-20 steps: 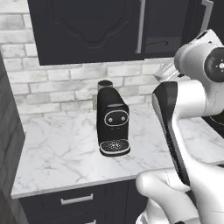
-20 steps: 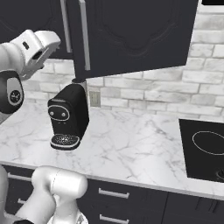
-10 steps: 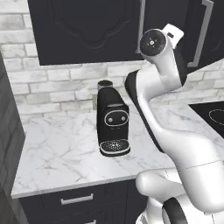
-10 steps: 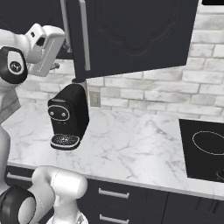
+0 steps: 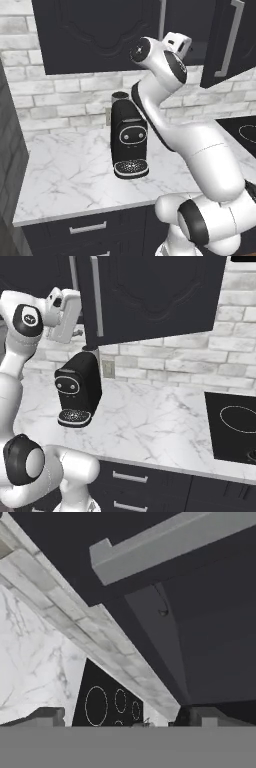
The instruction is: Open the cabinet and move the ladle to the pot. Then close the cabinet.
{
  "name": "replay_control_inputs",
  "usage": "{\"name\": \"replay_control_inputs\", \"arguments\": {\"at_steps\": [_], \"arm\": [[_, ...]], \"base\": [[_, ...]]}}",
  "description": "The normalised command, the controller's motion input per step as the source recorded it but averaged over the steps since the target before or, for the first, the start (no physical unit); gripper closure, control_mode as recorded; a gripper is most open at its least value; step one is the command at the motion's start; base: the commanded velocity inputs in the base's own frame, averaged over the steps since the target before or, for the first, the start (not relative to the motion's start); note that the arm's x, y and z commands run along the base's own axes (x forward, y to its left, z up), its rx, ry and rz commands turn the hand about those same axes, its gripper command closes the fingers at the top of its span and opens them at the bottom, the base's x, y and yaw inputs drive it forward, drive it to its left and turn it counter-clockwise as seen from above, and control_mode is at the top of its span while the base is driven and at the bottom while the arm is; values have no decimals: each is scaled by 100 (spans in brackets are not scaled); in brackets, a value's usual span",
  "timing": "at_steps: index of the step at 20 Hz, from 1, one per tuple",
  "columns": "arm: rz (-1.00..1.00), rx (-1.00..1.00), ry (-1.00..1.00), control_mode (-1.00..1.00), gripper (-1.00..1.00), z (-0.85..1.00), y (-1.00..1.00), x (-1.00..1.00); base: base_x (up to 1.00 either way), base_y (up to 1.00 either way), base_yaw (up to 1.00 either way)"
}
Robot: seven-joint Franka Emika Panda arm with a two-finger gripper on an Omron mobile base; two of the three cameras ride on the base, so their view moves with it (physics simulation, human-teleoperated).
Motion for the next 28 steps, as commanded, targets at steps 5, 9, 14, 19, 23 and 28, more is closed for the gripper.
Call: {"name": "replay_control_inputs", "arguments": {"at_steps": [5, 9, 14, 19, 23, 28], "arm": [[-6, 0, 10, -100, -100, 0, -60, 8], [-2, 0, 12, -100, -100, 0, -70, -1], [-2, 0, 4, -100, -100, 0, -76, -37], [-6, 0, -2, -100, -100, 0, -68, -85], [-7, 0, -4, -100, -100, 0, -70, -87], [-6, 0, -1, -100, -100, 3, -86, -58]], "base": [[0, 0, 0], [0, 0, 0], [0, 0, 0], [0, 0, 0], [0, 0, 0], [0, 0, 0]]}}
